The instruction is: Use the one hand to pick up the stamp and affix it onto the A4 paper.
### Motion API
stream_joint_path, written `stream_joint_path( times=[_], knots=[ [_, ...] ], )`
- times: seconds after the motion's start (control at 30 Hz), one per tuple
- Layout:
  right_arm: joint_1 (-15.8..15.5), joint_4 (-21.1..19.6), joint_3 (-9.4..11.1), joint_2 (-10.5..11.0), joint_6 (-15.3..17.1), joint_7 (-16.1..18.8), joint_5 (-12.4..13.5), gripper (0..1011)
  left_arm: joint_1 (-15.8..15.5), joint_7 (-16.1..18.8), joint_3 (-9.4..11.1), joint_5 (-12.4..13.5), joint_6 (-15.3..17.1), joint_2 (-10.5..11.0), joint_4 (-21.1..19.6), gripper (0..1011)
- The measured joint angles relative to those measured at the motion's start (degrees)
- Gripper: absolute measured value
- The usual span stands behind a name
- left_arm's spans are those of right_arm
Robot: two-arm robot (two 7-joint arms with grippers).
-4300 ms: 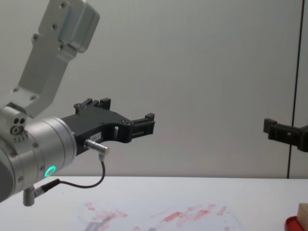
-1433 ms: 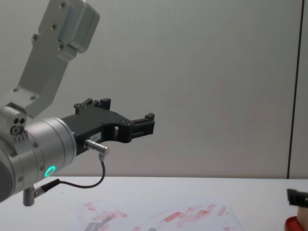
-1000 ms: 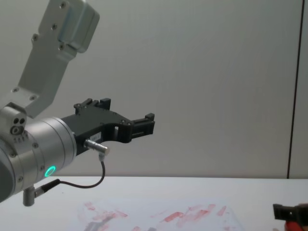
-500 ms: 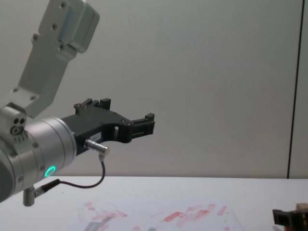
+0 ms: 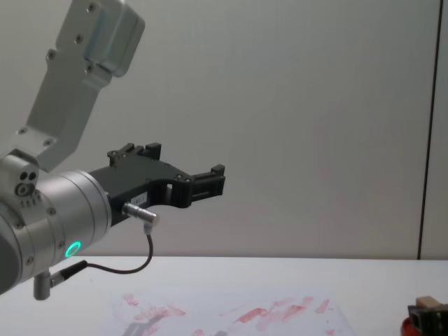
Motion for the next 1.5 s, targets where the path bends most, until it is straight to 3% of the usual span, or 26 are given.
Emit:
stream_joint_path(
  times=[0.03, 0.1, 0.7, 1.1, 1.5],
  knots=[
    [0.0, 0.0, 0.0, 0.0, 0.0, 0.0, 0.0, 225, 0.0, 0.0, 0.0, 0.0, 0.0, 0.0, 0.0, 1003],
    [0.0, 0.1, 0.0, 0.0, 0.0, 0.0, 0.0, 218, 0.0, 0.0, 0.0, 0.0, 0.0, 0.0, 0.0, 1003],
    [1.3, -1.2, -0.1, 0.0, -4.4, 3.8, -3.0, 219, 0.0, 0.0, 0.0, 0.0, 0.0, 0.0, 0.0, 1002],
    [3.9, -2.1, -1.2, -0.9, -6.8, 11.8, -5.3, 219, 0.0, 0.0, 0.0, 0.0, 0.0, 0.0, 0.0, 1002],
    [6.9, 0.1, -2.8, -2.5, -4.4, 20.3, -7.0, 219, 0.0, 0.0, 0.0, 0.0, 0.0, 0.0, 0.0, 1003]
  ],
)
